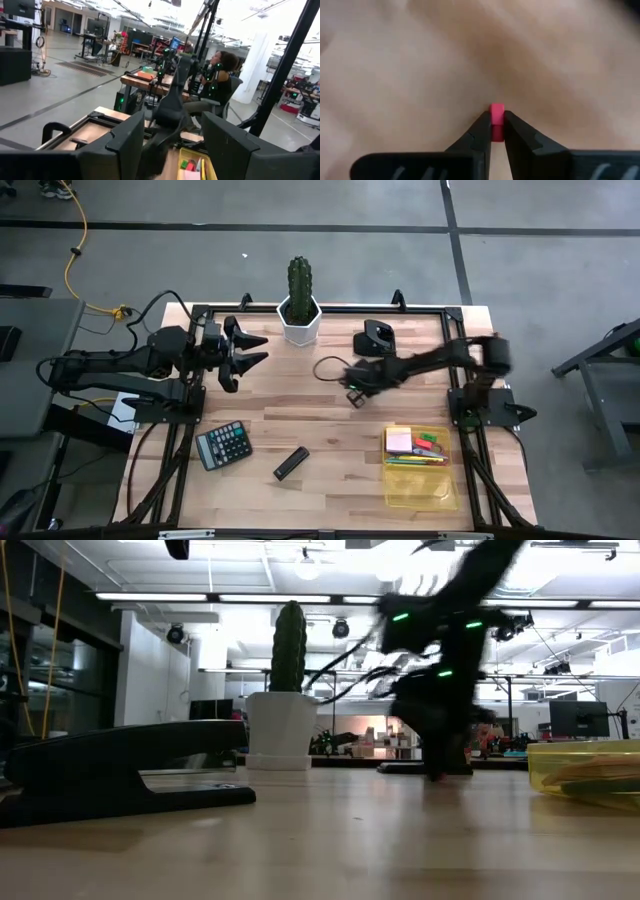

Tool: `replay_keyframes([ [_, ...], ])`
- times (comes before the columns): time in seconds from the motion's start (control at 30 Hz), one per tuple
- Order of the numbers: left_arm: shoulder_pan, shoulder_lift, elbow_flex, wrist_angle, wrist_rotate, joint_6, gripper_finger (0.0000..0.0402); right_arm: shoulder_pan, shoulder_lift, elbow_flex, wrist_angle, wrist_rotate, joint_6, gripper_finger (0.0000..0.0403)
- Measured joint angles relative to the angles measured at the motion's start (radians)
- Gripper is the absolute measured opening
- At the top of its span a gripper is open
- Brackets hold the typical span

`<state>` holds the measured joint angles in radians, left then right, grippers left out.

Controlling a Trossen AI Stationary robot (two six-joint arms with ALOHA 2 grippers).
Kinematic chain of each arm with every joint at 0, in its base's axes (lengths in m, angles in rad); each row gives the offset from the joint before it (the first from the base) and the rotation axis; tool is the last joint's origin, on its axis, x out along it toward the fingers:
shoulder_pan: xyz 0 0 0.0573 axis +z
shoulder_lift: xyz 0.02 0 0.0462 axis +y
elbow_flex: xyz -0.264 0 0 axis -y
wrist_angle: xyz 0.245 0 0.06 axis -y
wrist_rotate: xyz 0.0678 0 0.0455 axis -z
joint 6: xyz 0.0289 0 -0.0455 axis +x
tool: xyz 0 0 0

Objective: Pack school essentials
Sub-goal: Put the small pink eraser on the yellow supply box

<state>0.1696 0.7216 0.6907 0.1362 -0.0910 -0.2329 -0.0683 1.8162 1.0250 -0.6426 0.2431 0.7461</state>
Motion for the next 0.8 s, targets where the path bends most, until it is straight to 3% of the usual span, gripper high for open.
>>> replay_keyframes([
  [0.17,0.0,0.0,0.0,-0.006,0.0,0.0,0.0186,0.061,-0.259,-0.282,0.266,-0.139,0.109,0.003],
  [0.37,0.0,0.001,0.0,-0.013,0.0,0.026,0.0186,0.094,-0.495,-0.466,0.737,-0.153,0.056,0.003],
  [0.53,0.0,0.031,0.0,-0.014,0.0,0.026,0.0186,0.098,-0.581,-0.464,0.988,-0.162,-0.176,0.003],
  [0.8,0.0,0.151,0.0,-0.011,0.091,-0.062,0.0186,0.097,-0.618,-0.29,0.987,-0.256,-0.511,0.003],
])
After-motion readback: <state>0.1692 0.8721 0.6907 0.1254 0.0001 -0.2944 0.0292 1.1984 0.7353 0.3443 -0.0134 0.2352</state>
